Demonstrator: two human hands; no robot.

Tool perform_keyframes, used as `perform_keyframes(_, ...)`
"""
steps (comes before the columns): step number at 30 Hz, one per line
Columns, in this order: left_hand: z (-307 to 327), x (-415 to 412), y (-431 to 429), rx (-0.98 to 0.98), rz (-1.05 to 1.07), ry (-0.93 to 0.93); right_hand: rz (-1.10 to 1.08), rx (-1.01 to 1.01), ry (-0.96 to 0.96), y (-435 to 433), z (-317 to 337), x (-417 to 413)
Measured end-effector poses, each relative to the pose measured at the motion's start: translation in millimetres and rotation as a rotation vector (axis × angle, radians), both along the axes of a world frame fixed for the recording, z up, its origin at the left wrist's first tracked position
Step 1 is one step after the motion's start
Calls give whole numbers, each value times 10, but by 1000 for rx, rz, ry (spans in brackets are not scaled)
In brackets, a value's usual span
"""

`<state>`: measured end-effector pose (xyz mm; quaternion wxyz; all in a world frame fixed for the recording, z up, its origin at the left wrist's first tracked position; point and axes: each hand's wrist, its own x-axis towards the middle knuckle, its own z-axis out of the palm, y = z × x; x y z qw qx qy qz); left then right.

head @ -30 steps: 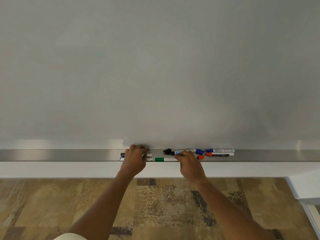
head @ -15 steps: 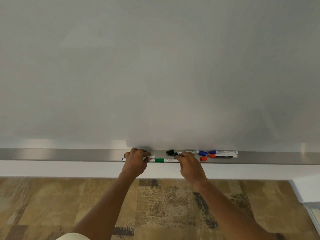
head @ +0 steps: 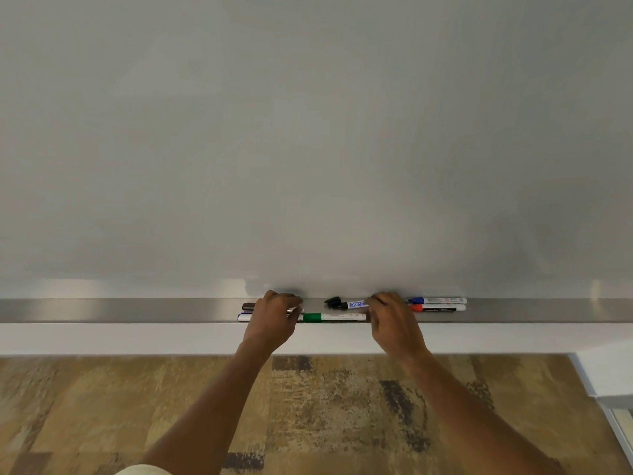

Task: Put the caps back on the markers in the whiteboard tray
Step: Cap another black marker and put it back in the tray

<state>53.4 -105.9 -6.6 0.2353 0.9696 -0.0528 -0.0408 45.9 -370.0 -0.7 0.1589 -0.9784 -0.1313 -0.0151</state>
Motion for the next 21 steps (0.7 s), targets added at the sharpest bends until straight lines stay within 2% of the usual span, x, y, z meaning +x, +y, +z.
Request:
perform_keyframes(4, 81, 60, -285, -31, -71, -8, 3, -110, 24, -66, 17, 71)
perform_keyframes(8, 117, 135, -573, 59, -80, 49, 24, -191, 38, -46, 6, 93)
perform_keyframes(15, 28, 217, -751, 159, -50, 100, 44, -216, 30, -47, -46, 82)
perform_keyframes(21, -24, 245, -771, 136, -14, 124, 55, -216, 55, -51, -71, 58)
